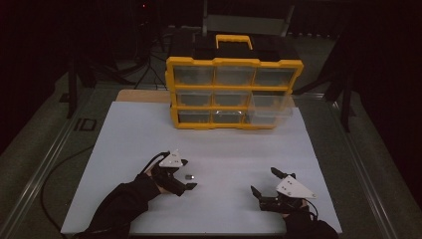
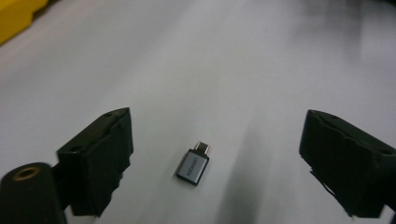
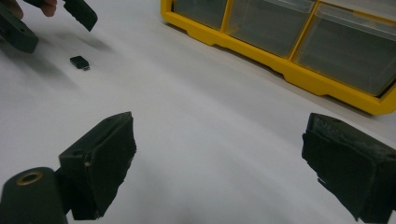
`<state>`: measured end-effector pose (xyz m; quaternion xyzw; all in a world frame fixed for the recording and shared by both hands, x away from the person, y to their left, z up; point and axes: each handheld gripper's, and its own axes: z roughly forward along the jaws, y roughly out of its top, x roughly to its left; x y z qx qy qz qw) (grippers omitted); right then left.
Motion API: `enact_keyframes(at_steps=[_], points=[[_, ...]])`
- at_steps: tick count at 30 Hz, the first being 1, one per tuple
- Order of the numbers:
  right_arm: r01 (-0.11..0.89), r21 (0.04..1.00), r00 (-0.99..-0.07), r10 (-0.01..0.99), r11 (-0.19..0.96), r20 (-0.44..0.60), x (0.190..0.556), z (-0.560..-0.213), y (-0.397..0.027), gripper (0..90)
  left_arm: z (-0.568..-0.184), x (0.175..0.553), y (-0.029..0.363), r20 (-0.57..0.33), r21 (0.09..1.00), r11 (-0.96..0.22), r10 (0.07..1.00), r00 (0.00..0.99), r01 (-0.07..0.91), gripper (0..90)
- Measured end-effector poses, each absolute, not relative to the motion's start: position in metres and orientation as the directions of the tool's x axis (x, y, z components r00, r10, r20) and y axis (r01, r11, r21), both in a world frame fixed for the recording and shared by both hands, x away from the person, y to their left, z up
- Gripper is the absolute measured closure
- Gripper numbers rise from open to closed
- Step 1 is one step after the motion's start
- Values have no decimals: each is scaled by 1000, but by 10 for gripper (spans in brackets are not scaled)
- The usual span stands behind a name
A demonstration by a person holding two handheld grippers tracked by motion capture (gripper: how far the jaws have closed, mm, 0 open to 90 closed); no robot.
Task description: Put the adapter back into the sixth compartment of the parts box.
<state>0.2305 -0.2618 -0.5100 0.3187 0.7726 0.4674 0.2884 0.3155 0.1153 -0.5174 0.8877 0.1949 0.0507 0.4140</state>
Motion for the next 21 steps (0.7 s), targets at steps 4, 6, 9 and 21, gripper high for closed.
enact_keyframes(at_steps=[4,6,9,21], points=[[223,907,-631,762,357,-145,231,-510,-262,95,-520,318,115,-63,735,-606,384,921,303,150],[224,908,-631,762,355,-143,231,-510,-262,95,-521,319,115,-63,723,-618,387,920,309,157],[223,908,-631,762,354,-142,231,-510,-262,95,-523,321,115,-67,710,-629,387,920,316,197],[225,907,-631,762,357,-143,231,-510,-263,94,-527,325,117,-55,693,-653,376,925,306,451]])
